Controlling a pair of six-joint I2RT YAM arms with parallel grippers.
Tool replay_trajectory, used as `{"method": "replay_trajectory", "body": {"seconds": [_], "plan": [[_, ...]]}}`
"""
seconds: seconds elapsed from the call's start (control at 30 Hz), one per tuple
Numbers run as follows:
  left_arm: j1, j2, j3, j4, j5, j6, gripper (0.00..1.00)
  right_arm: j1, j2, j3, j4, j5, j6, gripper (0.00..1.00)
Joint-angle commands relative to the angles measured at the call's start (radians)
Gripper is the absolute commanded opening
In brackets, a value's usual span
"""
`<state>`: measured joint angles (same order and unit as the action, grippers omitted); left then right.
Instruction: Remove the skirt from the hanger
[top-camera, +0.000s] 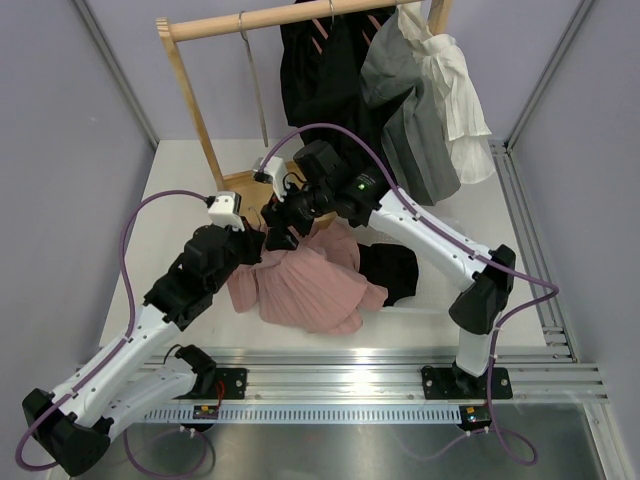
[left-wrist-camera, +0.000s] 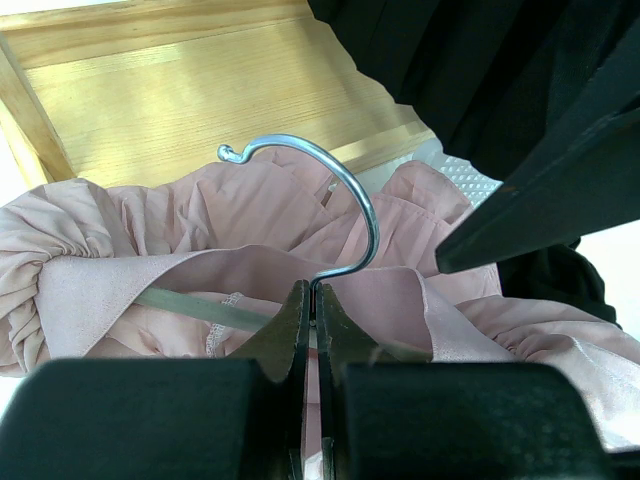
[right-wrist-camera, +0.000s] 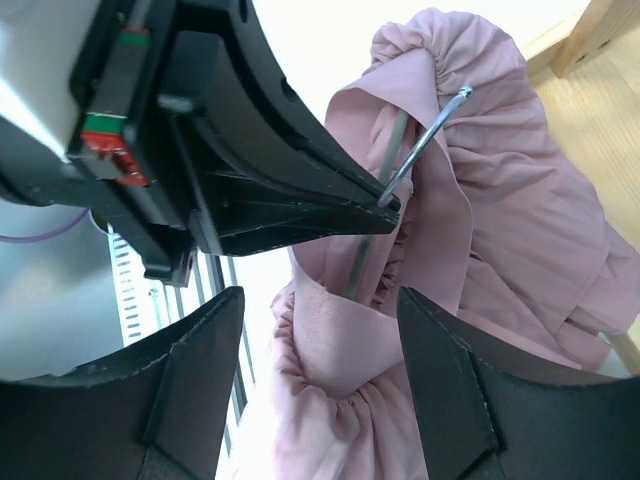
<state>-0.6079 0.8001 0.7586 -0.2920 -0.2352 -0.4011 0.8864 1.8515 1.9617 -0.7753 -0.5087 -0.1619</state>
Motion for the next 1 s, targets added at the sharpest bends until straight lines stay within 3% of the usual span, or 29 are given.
{"method": "replay_trajectory", "body": {"seconds": [0.0, 0.27, 0.4, 0.5, 0.67, 0.77, 0.97], "plan": [[0.003, -0.021, 0.031, 0.068, -0.006, -0.013, 0.0, 0.006, 0.02, 0.049, 0.002, 0.038, -0.01, 0.7], [0.003, -0.032, 0.039, 0.068, -0.018, -0.012, 0.0, 0.006, 0.052, 0.045, -0.03, 0.009, -0.018, 0.65], [0.003, -0.029, 0.042, 0.07, -0.019, -0.01, 0.0, 0.006, 0.045, 0.029, -0.022, 0.001, -0.018, 0.58], [0.003, -0.024, 0.041, 0.07, -0.018, -0.01, 0.0, 0.006, 0.035, 0.031, -0.018, -0.004, -0.018, 0.48], [0.003, -0.021, 0.039, 0.073, -0.018, -0.01, 0.0, 0.006, 0.028, 0.037, -0.018, -0.022, -0.018, 0.14], [0.003, -0.021, 0.041, 0.071, -0.022, -0.007, 0.0, 0.006, 0.02, 0.032, -0.019, -0.03, -0.022, 0.01], [0.007, -0.021, 0.025, 0.036, -0.107, 0.036, 0.0, -0.029, -0.067, 0.04, -0.019, -0.011, -0.047, 0.0]]}}
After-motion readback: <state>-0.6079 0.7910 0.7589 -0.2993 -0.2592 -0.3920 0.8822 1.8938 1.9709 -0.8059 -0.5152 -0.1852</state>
